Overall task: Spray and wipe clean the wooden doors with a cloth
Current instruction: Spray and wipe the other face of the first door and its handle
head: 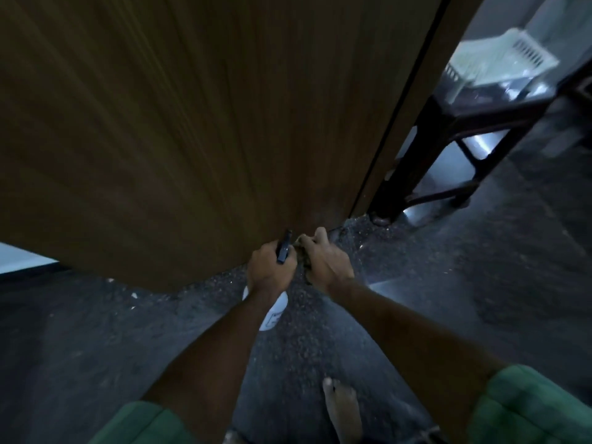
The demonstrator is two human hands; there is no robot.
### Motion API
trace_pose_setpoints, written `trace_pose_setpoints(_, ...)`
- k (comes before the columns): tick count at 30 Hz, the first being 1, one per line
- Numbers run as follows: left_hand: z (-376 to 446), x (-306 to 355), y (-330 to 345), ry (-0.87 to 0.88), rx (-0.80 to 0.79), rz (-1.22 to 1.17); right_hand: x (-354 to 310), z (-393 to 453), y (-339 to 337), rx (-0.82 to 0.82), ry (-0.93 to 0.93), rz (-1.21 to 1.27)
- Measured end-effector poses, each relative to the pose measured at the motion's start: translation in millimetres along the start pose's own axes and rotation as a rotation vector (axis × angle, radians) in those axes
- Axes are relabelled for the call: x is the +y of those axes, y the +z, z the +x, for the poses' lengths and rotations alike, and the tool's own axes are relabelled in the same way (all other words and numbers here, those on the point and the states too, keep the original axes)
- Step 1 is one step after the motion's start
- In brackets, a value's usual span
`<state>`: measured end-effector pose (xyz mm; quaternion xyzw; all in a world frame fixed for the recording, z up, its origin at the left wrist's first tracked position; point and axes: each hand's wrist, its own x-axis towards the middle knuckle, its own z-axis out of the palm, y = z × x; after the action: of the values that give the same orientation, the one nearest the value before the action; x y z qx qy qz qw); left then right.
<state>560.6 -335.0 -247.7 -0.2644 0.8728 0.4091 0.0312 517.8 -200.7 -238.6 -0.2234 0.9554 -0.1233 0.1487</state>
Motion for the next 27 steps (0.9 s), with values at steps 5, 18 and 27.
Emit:
trace_pose_setpoints(5, -81, 107, -141, 0.027, -0.038, -0.035, -84, -84, -156, -0.007, 0.021, -0.003)
trace_pose_setpoints(18, -186, 177, -441, 0.16, 0.108, -0.037, -312, -157, -388, 0.233, -0.02, 0.083)
trace_pose_setpoints(27, -183, 151, -524, 0.191, 0.314, -0.089, -418, -118, -398, 0.182, -0.144, 0.18)
